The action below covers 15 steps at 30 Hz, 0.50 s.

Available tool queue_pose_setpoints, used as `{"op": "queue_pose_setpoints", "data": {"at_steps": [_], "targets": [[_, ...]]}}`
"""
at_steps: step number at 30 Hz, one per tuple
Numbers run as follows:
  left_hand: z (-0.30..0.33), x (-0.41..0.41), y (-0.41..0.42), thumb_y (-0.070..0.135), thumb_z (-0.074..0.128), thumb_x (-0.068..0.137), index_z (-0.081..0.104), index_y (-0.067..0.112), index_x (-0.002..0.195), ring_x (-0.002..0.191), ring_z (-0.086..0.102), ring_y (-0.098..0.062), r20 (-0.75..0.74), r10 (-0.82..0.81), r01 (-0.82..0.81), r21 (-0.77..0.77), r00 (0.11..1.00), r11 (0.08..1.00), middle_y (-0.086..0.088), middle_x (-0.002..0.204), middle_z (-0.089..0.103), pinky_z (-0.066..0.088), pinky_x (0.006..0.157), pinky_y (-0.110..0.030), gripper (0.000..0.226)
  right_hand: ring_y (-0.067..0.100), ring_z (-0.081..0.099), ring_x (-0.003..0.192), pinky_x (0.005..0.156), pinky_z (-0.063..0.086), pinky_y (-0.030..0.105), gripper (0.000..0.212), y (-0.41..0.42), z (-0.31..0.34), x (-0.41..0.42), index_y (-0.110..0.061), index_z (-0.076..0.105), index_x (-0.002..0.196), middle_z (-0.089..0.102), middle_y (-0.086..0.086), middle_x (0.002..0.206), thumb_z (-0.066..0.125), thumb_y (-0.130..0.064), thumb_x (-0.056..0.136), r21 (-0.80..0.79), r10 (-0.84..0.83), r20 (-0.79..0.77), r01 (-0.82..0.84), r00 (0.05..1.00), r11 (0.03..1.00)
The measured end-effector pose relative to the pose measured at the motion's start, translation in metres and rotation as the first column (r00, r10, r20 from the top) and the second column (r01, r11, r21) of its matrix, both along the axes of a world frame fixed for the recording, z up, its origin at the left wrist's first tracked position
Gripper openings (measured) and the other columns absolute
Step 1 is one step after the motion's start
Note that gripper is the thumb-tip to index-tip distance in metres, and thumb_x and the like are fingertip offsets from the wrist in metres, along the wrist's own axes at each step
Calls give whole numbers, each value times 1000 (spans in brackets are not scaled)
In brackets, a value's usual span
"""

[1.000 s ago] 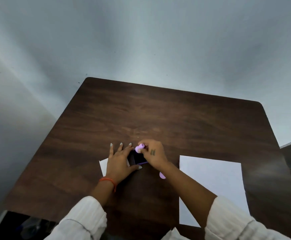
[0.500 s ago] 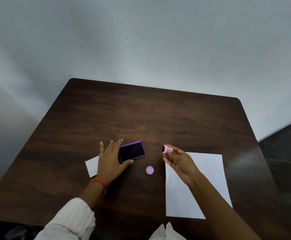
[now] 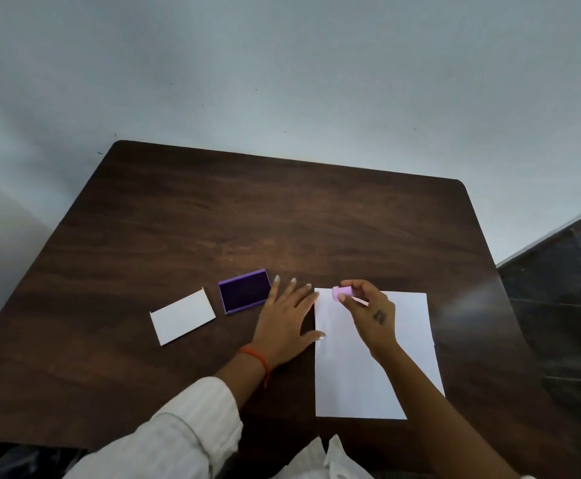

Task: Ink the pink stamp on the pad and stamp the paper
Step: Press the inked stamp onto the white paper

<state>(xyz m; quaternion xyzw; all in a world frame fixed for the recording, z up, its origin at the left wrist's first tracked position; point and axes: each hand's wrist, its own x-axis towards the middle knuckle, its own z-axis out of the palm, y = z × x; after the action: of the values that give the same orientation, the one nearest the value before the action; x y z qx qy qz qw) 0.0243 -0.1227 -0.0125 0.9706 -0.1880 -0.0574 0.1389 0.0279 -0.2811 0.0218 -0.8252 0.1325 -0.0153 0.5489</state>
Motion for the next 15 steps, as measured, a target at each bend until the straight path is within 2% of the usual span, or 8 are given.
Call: {"op": "queue_pose_setpoints", "data": {"at_steps": [3,5,11,15], "targets": [[-6,6,-1,61,48,81,17,25,143,144,4,-24,-36,-16,19,65,999,998,-2,155,17,-21,108,-43,77,17,64,85,80,54,31,16,4,-3,2,-11,67,90,71,6,91,67,-24,82,-109,66,29,-63,997,992],[-9,7,0,62,47,81,14,26,143,144,2,-26,-63,-29,35,104,998,994,-3,156,14,-21,108,-45,79,20,64,88,83,54,34,18,7,-6,6,-9,67,94,71,10,96,64,-24,83,-200,103,11,-99,995,975],[-12,10,2,68,43,78,14,27,143,144,-1,-28,-76,-30,42,165,997,985,-1,157,10,-24,106,-47,82,21,63,89,76,47,25,13,14,-15,16,-13,64,95,70,8,100,64,-20,84,-452,148,-64,-161,987,877],[-13,11,4,69,43,78,13,28,143,144,-2,-27,-74,-32,44,165,997,985,-1,157,10,-25,104,-47,83,23,63,91,75,47,26,18,19,-17,19,-14,62,101,69,8,106,63,-19,84,-556,175,-114,-209,978,805]]}}
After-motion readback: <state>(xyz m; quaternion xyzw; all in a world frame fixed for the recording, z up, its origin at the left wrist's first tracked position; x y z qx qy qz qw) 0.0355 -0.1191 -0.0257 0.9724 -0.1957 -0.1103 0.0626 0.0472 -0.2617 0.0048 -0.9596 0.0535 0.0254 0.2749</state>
